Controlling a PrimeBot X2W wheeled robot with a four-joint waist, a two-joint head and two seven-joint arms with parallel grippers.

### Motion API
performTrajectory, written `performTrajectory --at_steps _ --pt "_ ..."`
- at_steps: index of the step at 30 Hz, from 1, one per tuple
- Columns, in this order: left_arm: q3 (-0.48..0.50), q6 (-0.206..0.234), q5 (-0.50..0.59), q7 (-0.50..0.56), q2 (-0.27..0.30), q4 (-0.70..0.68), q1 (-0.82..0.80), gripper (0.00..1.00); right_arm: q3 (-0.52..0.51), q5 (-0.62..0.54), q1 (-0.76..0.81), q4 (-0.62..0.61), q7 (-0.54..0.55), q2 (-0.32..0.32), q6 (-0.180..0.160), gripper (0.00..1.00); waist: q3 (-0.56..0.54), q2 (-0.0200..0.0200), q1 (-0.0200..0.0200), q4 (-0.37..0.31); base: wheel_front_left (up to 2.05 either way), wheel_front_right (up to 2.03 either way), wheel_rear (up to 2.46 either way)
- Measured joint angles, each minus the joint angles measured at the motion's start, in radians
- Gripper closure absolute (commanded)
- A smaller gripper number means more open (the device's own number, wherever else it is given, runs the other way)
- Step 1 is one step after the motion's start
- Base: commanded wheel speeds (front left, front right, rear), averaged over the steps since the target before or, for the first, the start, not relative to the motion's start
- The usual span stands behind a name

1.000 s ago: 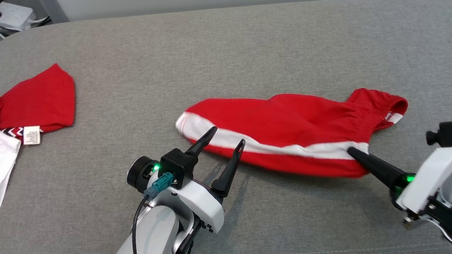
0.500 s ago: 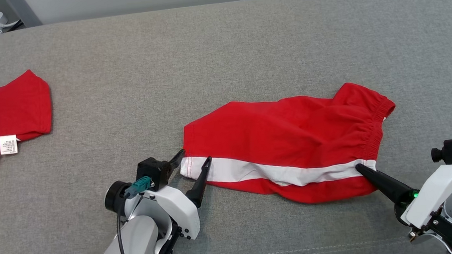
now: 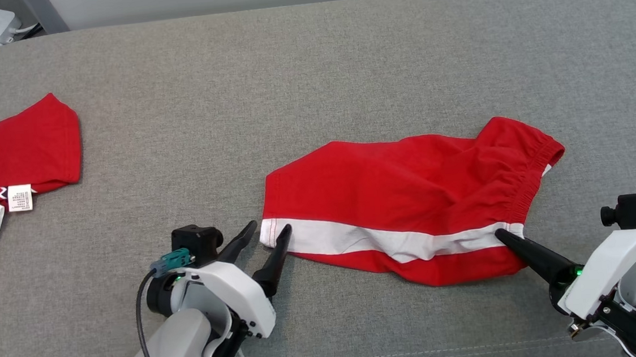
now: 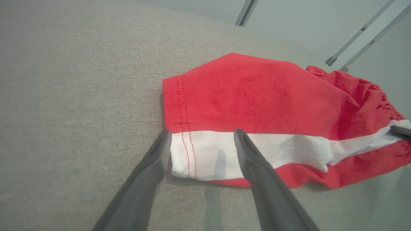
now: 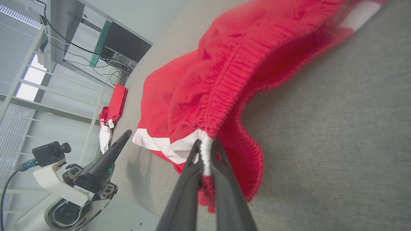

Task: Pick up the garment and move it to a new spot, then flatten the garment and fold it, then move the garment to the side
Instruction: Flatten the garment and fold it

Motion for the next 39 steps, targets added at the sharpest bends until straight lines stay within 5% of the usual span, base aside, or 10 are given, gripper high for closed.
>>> performTrajectory --at_steps 4,32,35,37,39 --pt "-0.044 0.0 -0.03 -0.009 0.053 0.018 -0.002 0.0 0.001 0.0 -0.001 -0.001 0.003 0.0 0.0 1.0 0.001 0.0 0.0 -0.006 0.0 0.0 0.0" --pt "-0.244 0.0 -0.28 -0.015 0.072 0.015 -0.063 0.0 0.021 -0.002 -0.022 -0.001 0.012 0.007 0.0 1.0 0.014 0.0 0.0 -0.014 0.0 0.0 0.0" --pt "-0.265 0.0 -0.305 -0.018 0.078 0.007 -0.063 0.13 0.026 -0.002 -0.022 -0.001 0.016 0.007 0.0 1.0 0.014 0.0 0.0 -0.014 0.0 0.0 0.0" --pt "-0.28 0.0 -0.32 -0.019 0.088 -0.001 -0.064 0.47 0.027 -0.002 -0.022 -0.001 0.016 0.007 0.0 1.0 0.014 0.0 0.0 -0.014 0.0 0.0 0.0" --pt "-0.293 0.0 -0.332 -0.02 0.098 -0.006 -0.07 0.64 0.027 -0.002 -0.022 -0.001 0.019 0.007 0.0 1.0 0.015 0.0 -0.0001 -0.014 0.0 0.0 0.0"
